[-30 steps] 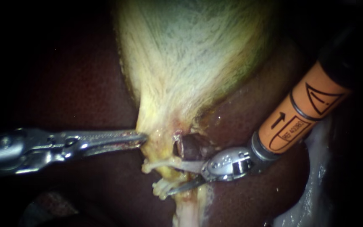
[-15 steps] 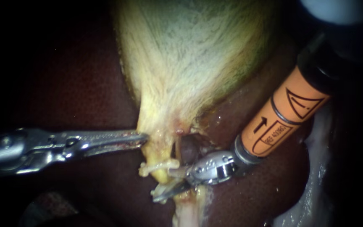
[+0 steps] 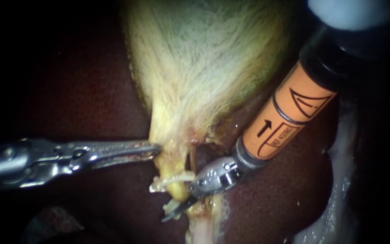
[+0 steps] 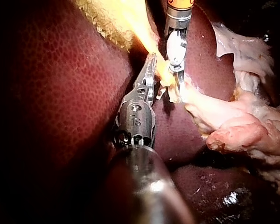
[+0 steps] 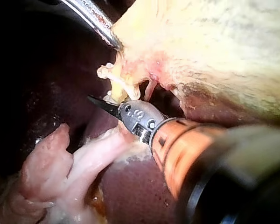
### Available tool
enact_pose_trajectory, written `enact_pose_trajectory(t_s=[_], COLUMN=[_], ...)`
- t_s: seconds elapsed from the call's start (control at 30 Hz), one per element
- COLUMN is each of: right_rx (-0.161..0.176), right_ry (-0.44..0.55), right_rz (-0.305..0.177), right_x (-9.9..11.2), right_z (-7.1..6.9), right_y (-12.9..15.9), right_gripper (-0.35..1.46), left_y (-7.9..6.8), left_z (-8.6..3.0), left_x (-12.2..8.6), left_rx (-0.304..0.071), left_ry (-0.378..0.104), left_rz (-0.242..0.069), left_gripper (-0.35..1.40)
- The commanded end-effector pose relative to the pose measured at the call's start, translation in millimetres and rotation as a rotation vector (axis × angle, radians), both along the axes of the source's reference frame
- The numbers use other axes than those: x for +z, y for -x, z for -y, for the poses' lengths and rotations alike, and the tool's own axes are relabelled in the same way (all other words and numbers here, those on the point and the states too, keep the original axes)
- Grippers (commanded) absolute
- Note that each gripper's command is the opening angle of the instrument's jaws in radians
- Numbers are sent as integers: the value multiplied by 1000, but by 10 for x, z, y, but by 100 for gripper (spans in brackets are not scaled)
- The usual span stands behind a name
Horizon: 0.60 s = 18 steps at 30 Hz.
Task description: Go to the cutting position left tube
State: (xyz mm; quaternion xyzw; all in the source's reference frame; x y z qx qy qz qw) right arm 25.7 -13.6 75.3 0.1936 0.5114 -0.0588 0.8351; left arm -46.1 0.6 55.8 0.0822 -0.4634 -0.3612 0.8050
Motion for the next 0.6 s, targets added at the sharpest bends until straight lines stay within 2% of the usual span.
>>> enact_pose_trajectory(t_s=[0.03, 0.6], right_rx=[-1, -2], right_ry=[5, 6], right_rz=[0, 0], right_x=[0, 4], right_z=[0, 1], right_y=[-1, 0], right_gripper=[130, 130], left_y=[0, 1], left_z=[0, -1], left_x=[0, 1], left_rx=[0, -1], left_ry=[0, 0], left_rz=[0, -1], left_gripper=[-35, -35])
